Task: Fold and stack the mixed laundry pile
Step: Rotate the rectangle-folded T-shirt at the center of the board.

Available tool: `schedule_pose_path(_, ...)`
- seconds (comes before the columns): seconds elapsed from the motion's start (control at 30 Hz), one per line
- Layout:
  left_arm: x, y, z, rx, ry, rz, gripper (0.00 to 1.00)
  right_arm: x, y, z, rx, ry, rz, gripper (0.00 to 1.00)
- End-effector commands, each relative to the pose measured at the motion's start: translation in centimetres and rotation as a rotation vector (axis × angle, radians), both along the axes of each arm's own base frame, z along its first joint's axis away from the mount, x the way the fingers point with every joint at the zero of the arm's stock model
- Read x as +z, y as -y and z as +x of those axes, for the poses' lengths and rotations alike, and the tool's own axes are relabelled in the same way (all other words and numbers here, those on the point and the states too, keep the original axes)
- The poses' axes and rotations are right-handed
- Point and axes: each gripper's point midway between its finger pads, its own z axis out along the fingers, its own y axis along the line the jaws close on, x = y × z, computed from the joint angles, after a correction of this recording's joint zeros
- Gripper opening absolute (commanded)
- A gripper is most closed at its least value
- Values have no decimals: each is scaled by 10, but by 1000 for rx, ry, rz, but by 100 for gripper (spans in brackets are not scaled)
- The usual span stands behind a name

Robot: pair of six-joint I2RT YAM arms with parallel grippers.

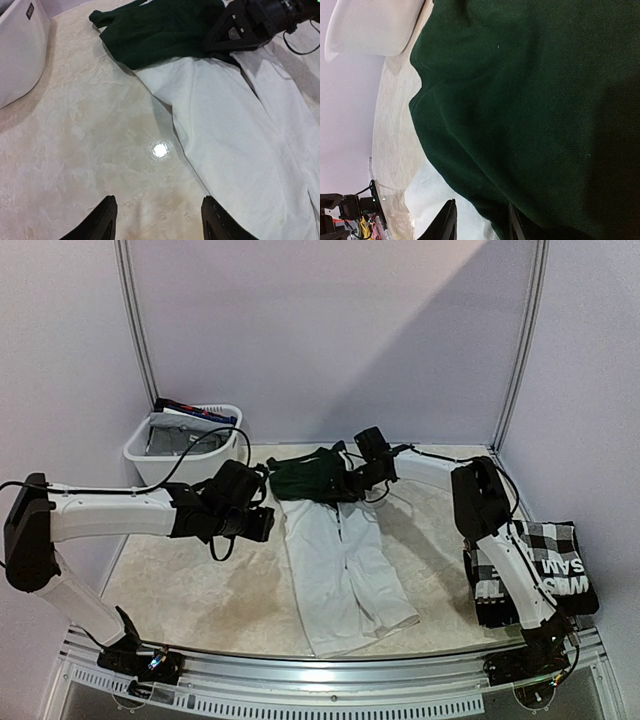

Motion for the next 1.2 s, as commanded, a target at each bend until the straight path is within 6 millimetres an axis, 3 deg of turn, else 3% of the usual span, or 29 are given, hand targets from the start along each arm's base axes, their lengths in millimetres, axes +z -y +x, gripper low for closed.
schedule_pose_path(0.0, 8, 10, -8, -15, 11, 29, 59, -34, 38, 21, -107, -66, -60, 36)
schedule_pose_path(0.23, 1, 19, -16, -39, -4, 71, 59, -35, 85, 69, -305, -82, -37, 34)
schedule_pose_path(0.37, -3, 23, -21, -49, -14, 88, 59, -42, 105, 87, -418, -97, -55, 33)
schedule_pose_path(0.5, -4, 26, -30, -66, -19, 102, 59, -37, 117, 101, -506, -79, -66, 33)
schedule_pose_path(0.63, -8, 32, -42, -87, -27, 100, 60, -16, 106, 105, -491, -61, 6, 33)
schedule_pose_path(0.8, -18, 39, -55, -107, -42, 76, 60, 25, 78, 89, -369, 7, 54, 39)
schedule_pose_path(0.97, -22, 50, -71, -134, -67, 38, 61, 93, 49, 59, -226, 120, 74, 47)
schedule_pose_path(1.03, -25, 53, -82, -159, -83, 37, 61, 109, 46, 43, -193, 154, 40, 50)
schedule_pose_path(1.07, -26, 54, -88, -169, -92, 41, 61, 126, 47, 35, -184, 186, 31, 51)
schedule_pose_path(1.13, -30, 57, -99, -187, -112, 36, 60, 133, 56, 20, -187, 213, -27, 55)
schedule_pose_path(1.17, -32, 59, -104, -199, -123, 23, 60, 146, 64, 11, -202, 242, -49, 57)
